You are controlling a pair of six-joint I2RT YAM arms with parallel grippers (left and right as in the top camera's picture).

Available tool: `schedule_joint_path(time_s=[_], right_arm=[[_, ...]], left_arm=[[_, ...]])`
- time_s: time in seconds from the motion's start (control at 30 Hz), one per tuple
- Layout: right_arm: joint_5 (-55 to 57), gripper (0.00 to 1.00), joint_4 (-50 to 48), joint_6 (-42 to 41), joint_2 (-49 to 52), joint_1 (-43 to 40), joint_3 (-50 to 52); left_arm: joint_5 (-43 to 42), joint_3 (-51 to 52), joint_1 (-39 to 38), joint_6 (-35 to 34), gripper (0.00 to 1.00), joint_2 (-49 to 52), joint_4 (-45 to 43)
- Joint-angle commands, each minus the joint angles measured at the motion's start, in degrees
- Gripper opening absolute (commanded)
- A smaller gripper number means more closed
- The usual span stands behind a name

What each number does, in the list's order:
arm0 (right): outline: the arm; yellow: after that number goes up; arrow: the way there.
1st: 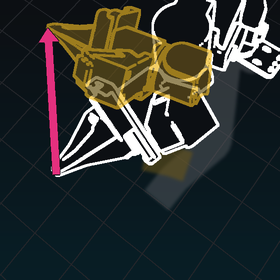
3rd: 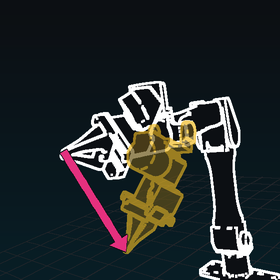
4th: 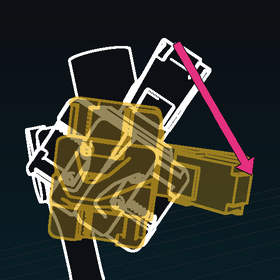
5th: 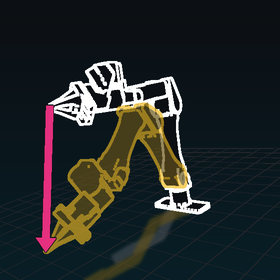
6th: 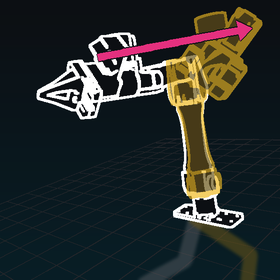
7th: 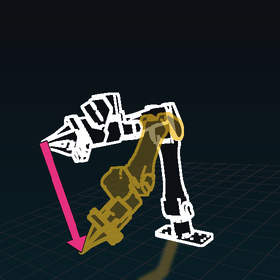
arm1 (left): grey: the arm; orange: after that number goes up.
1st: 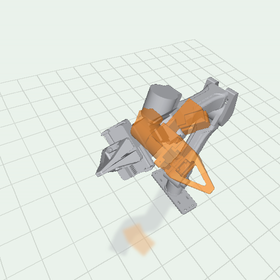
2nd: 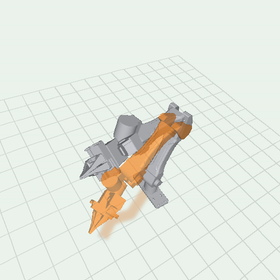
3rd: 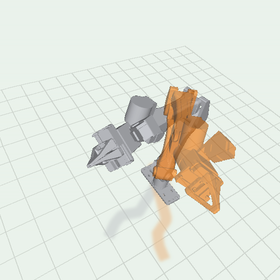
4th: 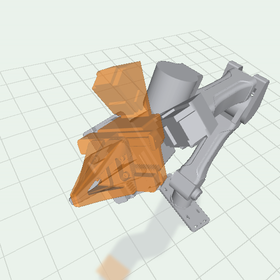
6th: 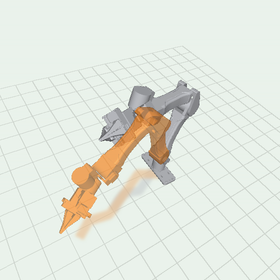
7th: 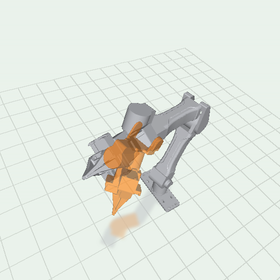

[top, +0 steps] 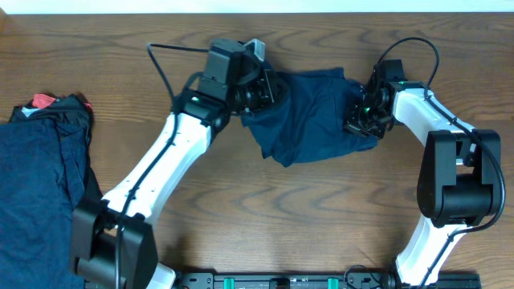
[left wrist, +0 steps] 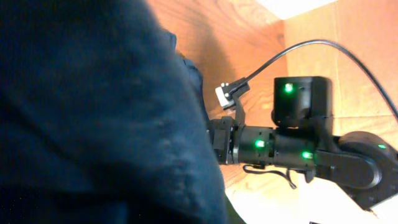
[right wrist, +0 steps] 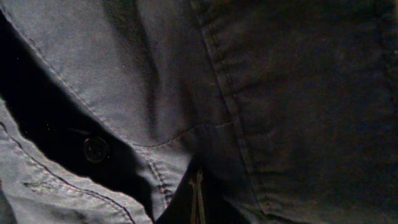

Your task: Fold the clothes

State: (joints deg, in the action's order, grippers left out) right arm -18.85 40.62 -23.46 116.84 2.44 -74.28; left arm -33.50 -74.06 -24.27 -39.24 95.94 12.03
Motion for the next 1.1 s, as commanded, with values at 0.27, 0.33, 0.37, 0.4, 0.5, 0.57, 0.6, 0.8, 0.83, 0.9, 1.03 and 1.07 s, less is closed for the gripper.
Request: schedule_joint_path(time_s=[0.27, 0.33, 0.37, 0.4, 0.5, 0.57, 0.6, 0.8, 0.83, 0.9, 1.03, 1.07], right_arm=[[6.4, 0.01, 3.61, 0.39, 8.11, 1.01, 7.17], [6.6, 0.01, 4.02, 0.37, 7.06, 1.01, 7.15], [6.6, 0.02, 4.17, 0.35, 6.05, 1.01, 7.15], [6.64, 0.05, 4.17, 0.35, 4.98, 1.01, 7.13], [7.17, 0.3, 4.68, 0.11, 1.07, 1.01, 6.86], [9.25, 0.31, 5.68, -0.72, -2.27, 1.01, 6.34], [10.45, 0.31, 6.25, -0.98, -3.82, 1.01, 6.05], [17.64, 0.34, 11.85, -0.96, -14.8, 0.94, 1.92], [18.78, 0.35, 12.92, -0.96, -16.48, 0.94, 0.9], [20.7, 0.4, 14.97, -0.92, -19.91, 0.94, -1.55], [22.56, 0.4, 18.25, -0.44, -24.52, 0.94, -6.12], [23.23, 0.4, 18.99, -0.44, -25.31, 0.92, -7.26]], left_arm=[[1.03, -1.03, -6.12, -1.97, 0.06, 6.1, -3.72], [1.01, -1.03, -6.32, -1.97, 0.06, 6.19, -3.58], [1.01, -1.03, -6.36, -1.99, 0.06, 6.21, -3.52], [1.01, -1.03, -6.36, -1.97, 0.06, 6.29, -3.5], [0.96, -1.03, -6.36, -1.77, 0.06, 6.54, -3.06], [1.01, -1.03, -6.49, -1.7, 0.06, 6.84, -2.93], [1.03, -1.03, -6.58, -1.55, 0.06, 6.99, -2.91], [1.22, -1.03, -8.33, -1.53, 0.06, 8.94, -3.37], [1.2, -1.03, -8.63, -1.53, 0.06, 9.33, -3.39], [1.25, -1.03, -9.16, -1.51, 0.06, 9.88, -3.41], [1.22, -1.03, -9.35, -1.51, 0.06, 10.21, -4.02], [1.22, -1.03, -9.35, -1.49, 0.06, 10.21, -4.07]])
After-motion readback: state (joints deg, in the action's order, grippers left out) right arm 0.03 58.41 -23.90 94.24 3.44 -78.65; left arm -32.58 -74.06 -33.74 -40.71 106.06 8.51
